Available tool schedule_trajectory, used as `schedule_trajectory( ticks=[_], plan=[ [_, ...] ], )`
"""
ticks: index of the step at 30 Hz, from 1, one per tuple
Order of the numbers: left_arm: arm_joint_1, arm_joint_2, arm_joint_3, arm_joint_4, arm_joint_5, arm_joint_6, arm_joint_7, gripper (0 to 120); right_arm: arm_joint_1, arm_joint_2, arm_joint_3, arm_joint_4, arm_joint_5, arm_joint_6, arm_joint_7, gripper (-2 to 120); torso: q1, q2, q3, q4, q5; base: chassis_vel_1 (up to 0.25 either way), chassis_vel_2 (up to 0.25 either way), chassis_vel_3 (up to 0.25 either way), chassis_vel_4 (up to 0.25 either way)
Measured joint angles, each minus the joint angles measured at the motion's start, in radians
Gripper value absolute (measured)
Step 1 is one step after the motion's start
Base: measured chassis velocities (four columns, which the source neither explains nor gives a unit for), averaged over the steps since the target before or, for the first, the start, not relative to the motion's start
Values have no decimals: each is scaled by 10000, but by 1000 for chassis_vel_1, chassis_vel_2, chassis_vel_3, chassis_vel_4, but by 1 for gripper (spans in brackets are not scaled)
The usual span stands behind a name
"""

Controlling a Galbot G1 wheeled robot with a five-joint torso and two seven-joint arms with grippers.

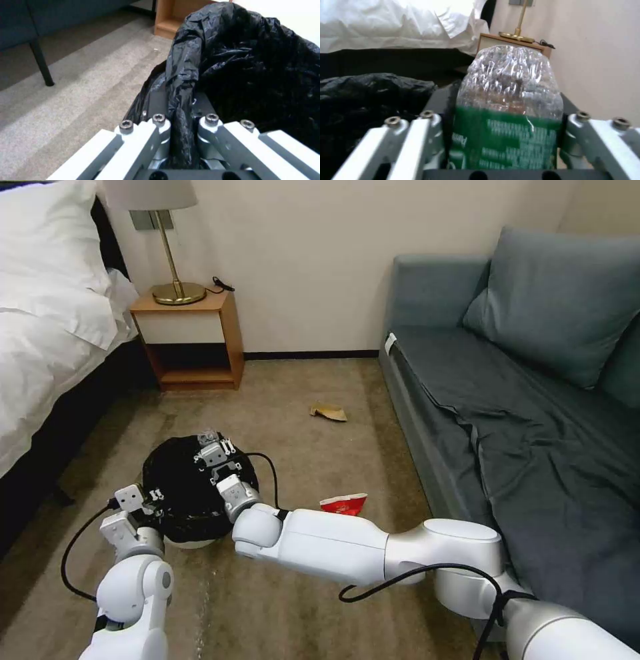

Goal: Pick up the trash bin, then pick up the garbage on the floor and place it into the trash bin.

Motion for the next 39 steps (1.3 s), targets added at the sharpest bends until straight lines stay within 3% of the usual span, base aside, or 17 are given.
schedule_trajectory(
  ticks=[2, 11, 20, 22, 24, 26, 28, 29, 31, 35, 39],
  plan=[
    [-6, -8, 6, 0, 5, 0, 0, 4, 20, -1, 30, 23, -48, -83, -7, 67, 0, 1, 0, 0, 0, 0, 0, 0, 0],
    [-54, 23, -20, 3, 1, 2, -7, 4, 88, -1, 102, 69, -168, -165, 0, 96, 0, 1, 0, 0, -1, 0, 0, 0, 0],
    [-66, 101, -69, 75, -66, 8, -9, 4, 605, -1, 1031, 345, -372, -699, -41, 100, 1, 0, 0, 0, 0, 0, 0, 0, 0],
    [-95, 150, -97, 118, -125, 8, 2, 4, 769, -58, 1585, 600, -430, -1076, -531, 100, 0, 1, 0, 4, 1, 0, 0, 0, 0],
    [-96, 238, -167, 137, -205, 7, 8, 4, 734, -919, 2131, 473, -806, -1111, -1400, 100, 0, 1, 0, 5, 1, 0, 0, 0, 0],
    [-96, 240, -173, 138, -209, 6, 8, 4, 710, -1003, 2181, 441, -851, -1094, -1483, 100, 0, 1, 0, 3, 1, 0, 0, 0, 0],
    [-89, 308, -216, 138, -285, 5, 31, 4, 271, -1841, 2720, 83, -1275, -910, -2471, 100, 0, 0, 0, -9, 2, 0, 0, 0, 0],
    [-89, 308, -216, 138, -285, 5, 31, 4, 271, -1841, 2720, 83, -1275, -910, -2471, 100, 0, 0, 0, -9, 2, 0, 0, 0, 0],
    [-61, 395, -263, 152, -317, 6, 31, 4, -132, -2458, 3158, -196, -1634, -763, -3642, 100, 1, 1, 0, -2, 3, 0, 0, 0, 0],
    [-61, 423, -292, 175, -319, 5, 24, 4, -397, -2769, 3451, -455, -1940, -627, -4405, 100, 0, 0, 0, 1, 4, 0, 0, 0, 0],
    [-75, 422, -282, 209, -312, 5, 25, 4, -926, -3272, 4070, -1026, -2578, -238, -6046, 100, 1, 0, 0, 0, 4, 0, 0, 0, 0]
  ],
)
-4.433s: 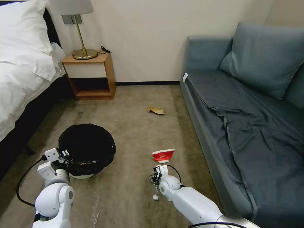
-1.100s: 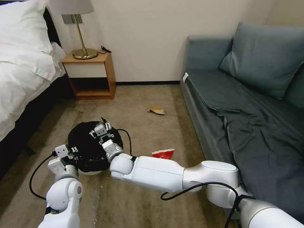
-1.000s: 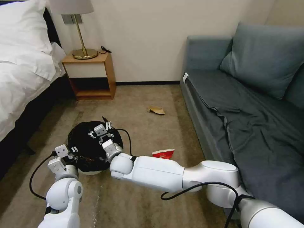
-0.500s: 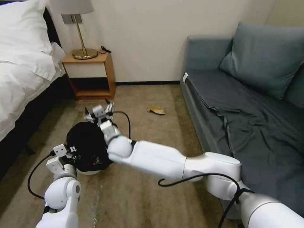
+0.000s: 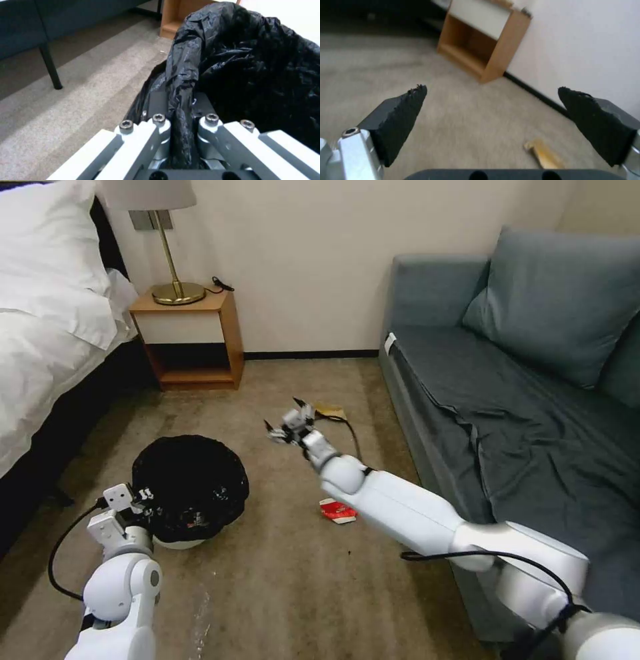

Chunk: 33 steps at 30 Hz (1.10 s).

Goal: Pick up the trash bin, then pick up the garbage on the floor and place it into the trash bin.

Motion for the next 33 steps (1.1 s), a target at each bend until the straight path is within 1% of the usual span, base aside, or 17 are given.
schedule_trajectory(
  ticks=[1, 2, 4, 5, 6, 7, 8, 10, 11, 13, 14, 15, 17, 18, 23, 28, 33],
  plan=[
    [-5, -9, 7, 9, 16, 0, -3, 4, -60, -80, 101, -134, -202, 138, -439, 100, -1, 1, -1, -1, 0, 0, 0, 0, 0],
    [-5, -9, 7, 9, 16, 0, -3, 4, -60, -80, 101, -134, -202, 138, -439, 100, -1, 1, -1, -1, 0, 0, 0, 0, 0],
    [-15, -53, 25, 14, 55, 0, -9, 4, -180, -173, 622, -983, -1754, 976, -2458, 100, -1, 1, -1, 0, -2, 0, 0, 0, 0],
    [-15, -53, 25, 14, 55, 0, -9, 4, -180, -173, 622, -983, -1754, 976, -2458, 100, -1, 1, -1, 0, -2, 0, 0, 0, 0],
    [-3, -72, 24, 13, 67, 0, -9, 4, -221, -100, 898, -1454, -2490, 1351, -3168, 100, -1, 1, 0, 0, -1, 0, 0, 0, 0],
    [-3, -72, 24, 13, 67, 0, -9, 4, -221, -100, 898, -1454, -2490, 1351, -3168, 100, -1, 1, 0, 0, -1, 0, 0, 0, 0],
    [44, -97, 6, 12, 74, 0, -10, 4, -301, 25, 1290, -2161, -3428, 1859, -4074, 100, 0, 0, 0, 0, -1, 0, 0, 0, 0],
    [110, -113, -39, 10, 76, -19, -10, 4, -438, 147, 1716, -2863, -4277, 2283, -5033, 100, -1, 1, 0, 1, -3, 0, 0, 0, 0],
    [110, -113, -39, 10, 76, -19, -10, 4, -438, 147, 1716, -2863, -4277, 2283, -5033, 100, -1, 1, 0, 1, -3, 0, 0, 0, 0],
    [173, -117, -99, 3, 81, -53, -6, 4, -570, 207, 1975, -3528, -5321, 2673, -5724, 100, 0, 1, 0, 1, -2, 0, 0, 0, 0],
    [173, -117, -99, 3, 81, -53, -6, 4, -570, 207, 1975, -3528, -5321, 2673, -5724, 100, 0, 1, 0, 1, -2, 0, 0, 0, 0],
    [186, -124, -112, 3, 87, -69, -4, 4, -614, 232, 2098, -3733, -5805, 2772, -5820, 100, -1, 1, 0, 1, -2, 0, 0, 0, 0],
    [247, -182, -134, -8, 107, -121, 6, 4, -782, 354, 2752, -4380, -7313, 2975, -5785, 100, -1, 0, 0, 0, -3, 0, 0, 0, 0],
    [247, -182, -134, -8, 107, -121, 6, 4, -782, 354, 2752, -4380, -7313, 2975, -5785, 100, -1, 0, 0, 0, -3, 0, 0, 0, 0],
    [357, -230, -128, -12, 169, -191, 20, 4, -961, 209, 3020, -4367, -7830, 2293, -4834, 100, -1, 1, 0, -1, -3, 0, 0, 0, 0],
    [398, -248, -129, -93, 176, -200, 22, 4, -958, 151, 3022, -4455, -8511, 2166, -4202, 100, -1, 1, -1, 1, -5, 0, 0, 0, 0],
    [489, -258, -172, -216, 143, -216, 23, 4, -1183, 265, 3194, -4728, -9039, 2121, -3961, 100, -1, 1, 0, -1, -3, 0, 0, 0, 0]
  ],
)
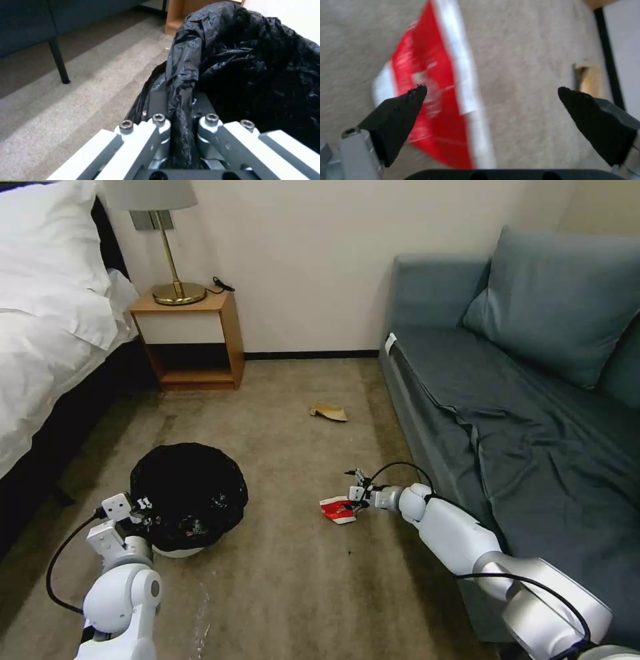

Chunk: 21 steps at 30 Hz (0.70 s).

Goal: Pick up the trash bin, then pick up the garbage on the floor and place it into the trash bin.

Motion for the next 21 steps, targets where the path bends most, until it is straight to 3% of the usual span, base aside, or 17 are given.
schedule_trajectory(
  ticks=[10, 12, 17, 21],
  plan=[
    [118, -17, -56, -54, -75, -73, 10, 4, -419, 197, 211, -274, -526, 116, 186, 96, 0, 0, 0, 1, 0, 0, 0, 0, 0],
    [163, -48, -54, -54, -77, -101, 39, 4, -495, 183, 229, -262, -402, 226, 158, 84, 0, 0, 0, 1, -2, 0, 0, 0, 0],
    [166, -43, -52, -53, -92, -124, 51, 4, -599, 154, 253, -217, -127, 281, 137, 73, 0, 0, 0, 1, -2, 0, 0, 0, 0],
    [139, -21, -37, -35, -103, -125, 61, 4, -713, 130, 255, -168, 109, 353, 125, 56, 0, 0, 0, 0, -2, 0, 0, 0, 0]
  ],
)
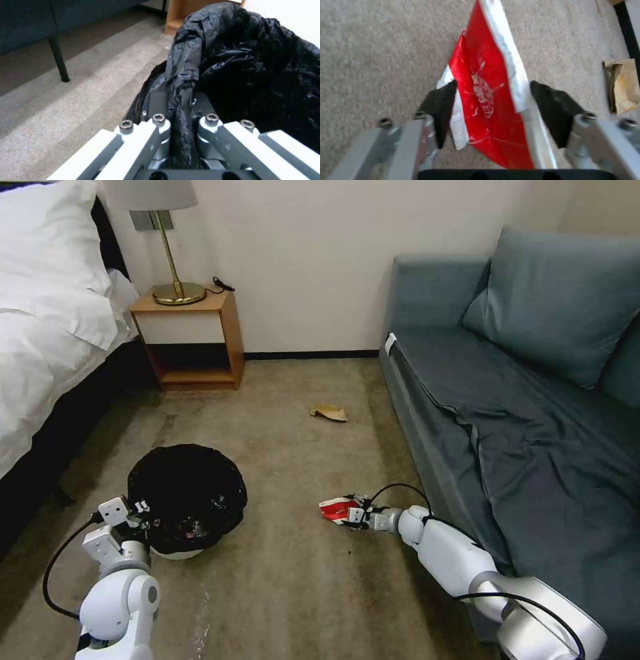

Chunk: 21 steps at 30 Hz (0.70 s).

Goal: Pick up the trash bin, then pick up the garbage on the floor and place it into the trash bin.

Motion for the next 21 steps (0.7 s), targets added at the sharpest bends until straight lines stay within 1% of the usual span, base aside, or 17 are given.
schedule_trajectory(
  ticks=[2, 3, 4, 5, 7, 8, 9, 10, 11, 12, 14, 15, 16, 21],
  plan=[
    [-34, 6, 22, 16, -2, 0, 1, 4, -38, -3, -3, 36, 215, 8, -12, 45, 0, 0, 0, 1, 0, 0, 0, 0, 0],
    [-34, 6, 22, 16, -2, 0, 1, 4, -38, -3, -3, 36, 215, 8, -12, 45, 0, 0, 0, 1, 0, 0, 0, 0, 0],
    [-53, 8, 29, 21, -2, 0, 0, 4, -39, -3, -7, 45, 271, 8, -13, 40, 0, -1, 0, 1, 0, 0, 0, 0, 0],
    [-53, 8, 29, 21, -2, 0, 0, 4, -39, -3, -7, 45, 271, 8, -13, 40, 0, -1, 0, 1, 0, 0, 0, 0, 0],
    [-87, 12, 33, 33, -3, 0, 1, 4, -39, -3, -19, 49, 329, 10, -15, 30, 0, 0, 0, 1, 0, 0, 0, 0, 0],
    [-105, 15, 35, 35, -5, 2, 1, 4, -39, -6, -31, 53, 379, 12, -17, 23, 0, 0, 0, 1, 0, 0, 0, 0, 0],
    [-105, 15, 35, 35, -5, 2, 1, 4, -39, -6, -31, 53, 379, 12, -17, 23, 0, 0, 0, 1, 0, 0, 0, 0, 0],
    [-116, 19, 35, 35, -9, 4, 0, 4, -42, -8, -34, 53, 412, 13, -18, 19, 0, 0, 0, 1, 0, 0, 0, 0, 0],
    [-131, 28, 33, 36, -18, 9, -3, 4, -63, -9, -38, 56, 447, 18, -18, 12, 0, 0, 0, 1, 0, 0, 0, 0, 0],
    [-131, 28, 33, 36, -18, 9, -3, 4, -63, -9, -38, 56, 447, 18, -18, 12, 0, 0, 0, 1, 0, 0, 0, 0, 0],
    [-146, 39, 23, 43, -41, 15, -11, 4, -95, -11, -34, 64, 476, 33, -17, 4, 0, 0, 0, 1, 0, 0, 0, 0, 0],
    [-146, 39, 23, 43, -41, 15, -11, 4, -95, -11, -34, 64, 476, 33, -17, 4, 0, 0, 0, 1, 0, 0, 0, 0, 0],
    [-151, 45, 19, 55, -52, 17, -14, 4, -123, -17, -28, 93, 511, 36, 9, 0, 0, 0, 0, 1, 0, 0, 0, 0, 0],
    [-166, 8, 56, 81, -112, 33, -70, 4, -233, -27, -58, 198, 886, 46, 263, 0, 0, 0, 0, 1, 0, 0, 0, 0, 0]
  ],
)
